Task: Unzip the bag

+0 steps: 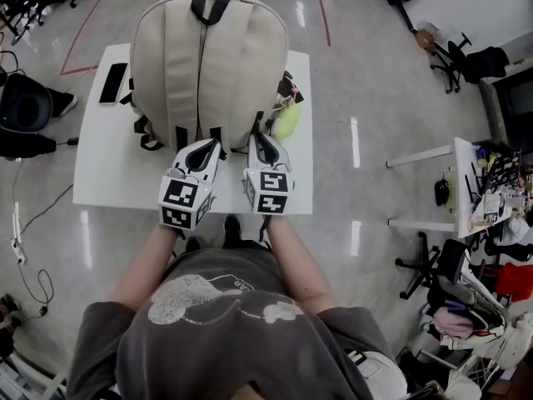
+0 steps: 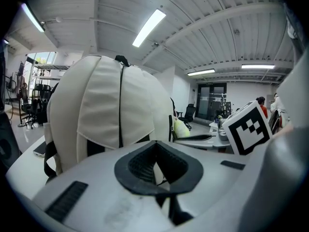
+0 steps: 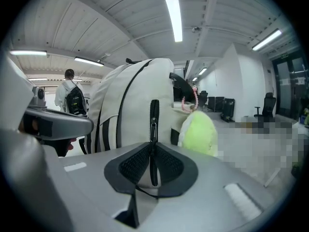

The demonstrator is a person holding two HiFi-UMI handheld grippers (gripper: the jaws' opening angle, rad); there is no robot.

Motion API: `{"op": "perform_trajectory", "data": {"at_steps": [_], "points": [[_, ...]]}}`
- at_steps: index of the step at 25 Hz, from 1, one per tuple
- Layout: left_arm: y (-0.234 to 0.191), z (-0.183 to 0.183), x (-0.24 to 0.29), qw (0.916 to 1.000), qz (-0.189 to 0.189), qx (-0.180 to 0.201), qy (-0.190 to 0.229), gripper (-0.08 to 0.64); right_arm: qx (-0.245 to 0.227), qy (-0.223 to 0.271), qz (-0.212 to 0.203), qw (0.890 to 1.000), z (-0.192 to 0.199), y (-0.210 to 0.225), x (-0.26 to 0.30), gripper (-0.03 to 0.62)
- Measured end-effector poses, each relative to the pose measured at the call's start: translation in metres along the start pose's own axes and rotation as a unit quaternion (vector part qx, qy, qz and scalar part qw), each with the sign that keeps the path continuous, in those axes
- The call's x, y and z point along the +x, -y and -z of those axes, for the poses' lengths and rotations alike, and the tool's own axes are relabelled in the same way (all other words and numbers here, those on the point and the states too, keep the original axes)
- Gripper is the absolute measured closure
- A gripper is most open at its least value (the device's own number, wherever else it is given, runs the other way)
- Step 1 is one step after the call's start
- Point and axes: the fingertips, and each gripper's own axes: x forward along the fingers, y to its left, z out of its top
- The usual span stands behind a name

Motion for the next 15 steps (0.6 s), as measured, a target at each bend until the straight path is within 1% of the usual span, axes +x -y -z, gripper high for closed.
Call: {"op": "perform_trajectory", "data": {"at_steps": [5,11,15], "points": [[-0.002,0.009,-0.002,0.9999,-0.002,-0.005,-0.01,0.554,0.001,-0.021,-0.002,1.0,0.016,-0.002,0.003,0.555],[-0.003,0.022,-0.003,0.9997,-0.001,-0.006,-0.026,0.554,0.0,-0.069,-0.002,0.998,0.057,0.001,0.007,0.555],[-0.003,0.032,-0.005,0.9993,0.0,-0.008,-0.037,0.554,0.0,-0.087,-0.001,0.996,0.074,0.002,0.008,0.555]]}}
